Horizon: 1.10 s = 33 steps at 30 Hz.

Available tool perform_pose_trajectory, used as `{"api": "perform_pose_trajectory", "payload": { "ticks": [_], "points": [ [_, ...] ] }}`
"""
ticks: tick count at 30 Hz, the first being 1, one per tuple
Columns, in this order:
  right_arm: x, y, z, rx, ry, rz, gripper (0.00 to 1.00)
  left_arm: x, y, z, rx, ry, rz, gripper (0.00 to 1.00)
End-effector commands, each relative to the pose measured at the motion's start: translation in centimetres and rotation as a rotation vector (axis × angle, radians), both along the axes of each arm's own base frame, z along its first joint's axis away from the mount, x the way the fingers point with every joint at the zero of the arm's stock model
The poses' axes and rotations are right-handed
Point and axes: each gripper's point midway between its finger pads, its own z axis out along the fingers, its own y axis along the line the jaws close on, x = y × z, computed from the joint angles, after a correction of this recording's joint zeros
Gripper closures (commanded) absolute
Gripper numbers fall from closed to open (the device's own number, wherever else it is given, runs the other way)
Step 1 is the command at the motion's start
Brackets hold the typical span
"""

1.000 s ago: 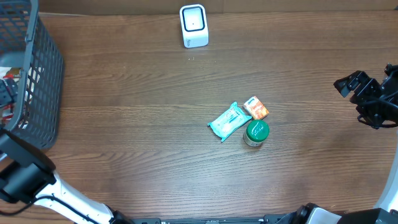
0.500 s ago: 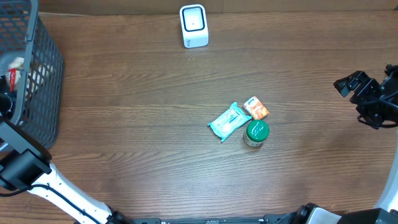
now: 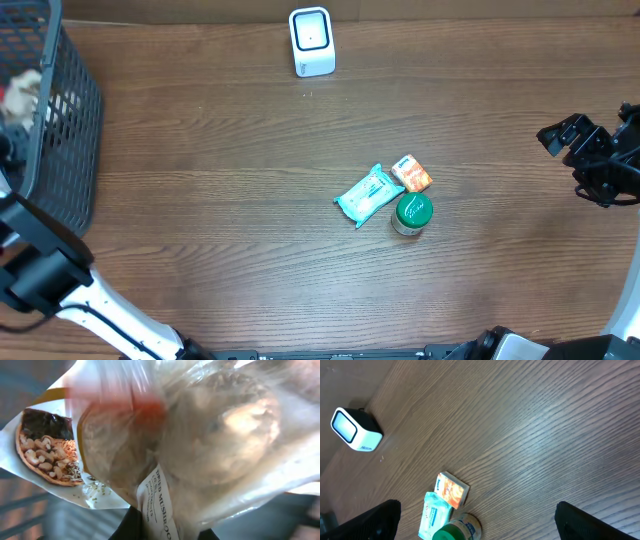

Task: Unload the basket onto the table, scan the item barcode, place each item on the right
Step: 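Lower the left gripper into the basket and grasp the clear snack bag, then carry the snack bag with the left gripper and drop it beside the wipes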

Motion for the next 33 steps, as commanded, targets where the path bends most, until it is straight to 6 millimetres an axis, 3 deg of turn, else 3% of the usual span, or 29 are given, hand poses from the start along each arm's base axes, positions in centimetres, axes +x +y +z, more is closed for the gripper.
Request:
{"api": "perform_pose_trajectory", "payload": {
  "ticks": [1, 4, 5, 6, 11, 15, 18, 22, 29, 31, 33],
  "points": [
    [0.3, -0.3, 0.7, -0.007, -0.019, -0.008, 0.0, 1.6, -2.2, 15.0, 0.16, -0.311, 0.04, 0.96],
    [0.3, -0.3, 0.7, -0.008, -0.019, -0.008, 0.0, 0.8, -3.9, 20.6, 0.199, -0.44, 0.077, 0.96],
    [0.3, -0.3, 0.7, -0.008, -0.019, -0.008, 0.0, -0.1, -5.0, 24.1, 0.217, -0.528, 0.106, 0.96],
    [0.3, -0.3, 0.7, -0.008, -0.019, -0.008, 0.0, -0.6, -5.5, 25.6, 0.221, -0.57, 0.124, 0.96],
    [0.3, -0.3, 0.7, -0.008, -0.019, -0.008, 0.0, -3.3, -8.3, 31.2, 0.205, -0.73, 0.156, 0.96],
    [0.3, -0.3, 0.7, -0.008, -0.019, -0.008, 0.0, -4.9, -10.3, 33.7, 0.188, -0.797, 0.142, 0.96],
    [0.3, -0.3, 0.7, -0.008, -0.019, -0.008, 0.0, -5.0, -12.9, 33.3, 0.058, -0.814, 0.099, 0.96],
    [0.3, -0.3, 0.7, -0.008, -0.019, -0.008, 0.0, -4.9, -18.0, 30.2, -0.197, -0.734, 0.027, 0.96],
    [0.3, -0.3, 0.7, -0.008, -0.019, -0.008, 0.0, -5.7, -26.4, 25.7, -0.366, -0.493, -0.108, 0.95],
    [0.3, -0.3, 0.7, -0.008, -0.019, -0.008, 0.0, -6.1, -29.2, 24.0, -0.386, -0.401, -0.178, 0.95],
    [0.3, -0.3, 0.7, -0.007, -0.019, -0.008, 0.0, -6.6, -33.0, 20.9, -0.407, -0.265, -0.262, 0.96]
  ]
}}
